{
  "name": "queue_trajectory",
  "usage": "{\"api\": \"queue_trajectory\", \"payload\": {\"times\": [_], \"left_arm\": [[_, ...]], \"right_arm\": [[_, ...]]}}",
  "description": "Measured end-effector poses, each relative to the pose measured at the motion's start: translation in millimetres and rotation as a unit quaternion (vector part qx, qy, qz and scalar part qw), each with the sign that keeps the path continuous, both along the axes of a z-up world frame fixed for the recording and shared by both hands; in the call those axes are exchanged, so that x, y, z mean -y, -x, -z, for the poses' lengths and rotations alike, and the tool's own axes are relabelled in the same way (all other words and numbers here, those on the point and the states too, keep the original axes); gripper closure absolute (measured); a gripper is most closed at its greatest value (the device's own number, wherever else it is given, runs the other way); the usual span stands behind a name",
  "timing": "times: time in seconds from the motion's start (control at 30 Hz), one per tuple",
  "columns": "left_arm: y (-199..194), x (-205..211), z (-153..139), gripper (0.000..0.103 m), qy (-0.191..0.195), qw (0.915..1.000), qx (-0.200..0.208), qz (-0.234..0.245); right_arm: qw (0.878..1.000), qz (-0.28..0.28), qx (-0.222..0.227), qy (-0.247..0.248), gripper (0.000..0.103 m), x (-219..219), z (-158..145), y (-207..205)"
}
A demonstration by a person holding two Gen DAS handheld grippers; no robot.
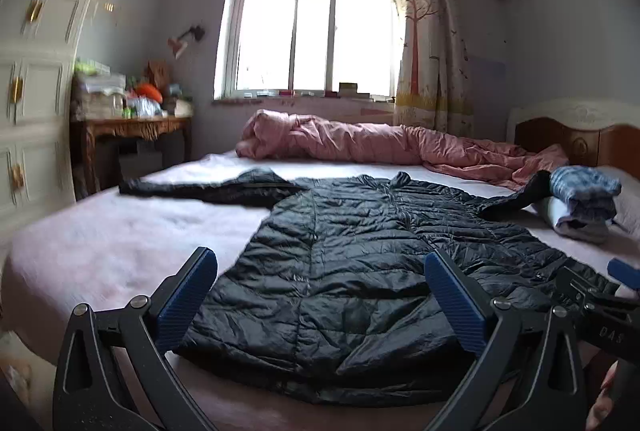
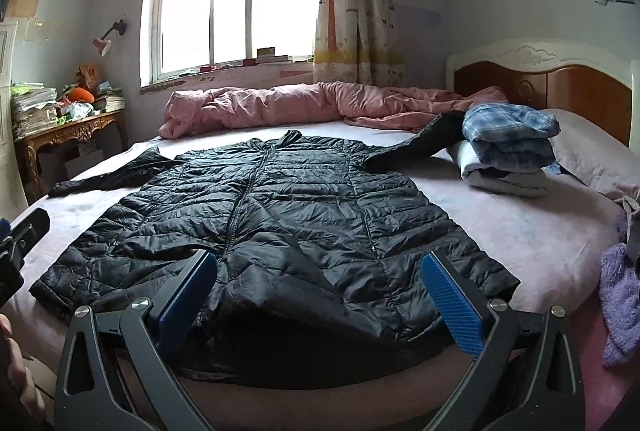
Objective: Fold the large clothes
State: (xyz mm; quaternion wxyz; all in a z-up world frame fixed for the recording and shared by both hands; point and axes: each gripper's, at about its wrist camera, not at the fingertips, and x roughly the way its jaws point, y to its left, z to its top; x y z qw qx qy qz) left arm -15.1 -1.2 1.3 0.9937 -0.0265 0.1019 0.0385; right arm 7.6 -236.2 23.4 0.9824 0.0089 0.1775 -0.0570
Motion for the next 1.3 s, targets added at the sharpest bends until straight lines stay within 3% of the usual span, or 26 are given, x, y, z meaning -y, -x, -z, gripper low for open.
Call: {"api": "queue_trajectory", "payload": {"times": [0.23, 0.93, 1.13, 1.3], "left_arm": [[6.5, 9.0, -4.5, 0.000, -0.031, 0.9994, 0.015, -0.005], [0.8, -10.0, -2.9, 0.000, 0.018, 0.9997, -0.002, 0.015], [1.3, -4.0, -3.5, 0.000, -0.012, 0.9999, 0.002, 0.002], [8.7, -3.5, -5.6, 0.000, -0.016, 0.9997, 0.019, -0.006]], "right_arm": [[1.000, -0.002, -0.001, -0.005, 0.000, -1.3, 0.8, -1.4], [1.000, -0.004, -0.001, -0.012, 0.000, 0.4, 3.0, -1.1], [1.000, -0.011, 0.001, -0.013, 0.000, -2.1, 2.9, -2.8], [1.000, -0.011, 0.000, -0.015, 0.000, -2.2, 2.1, -1.6]]}}
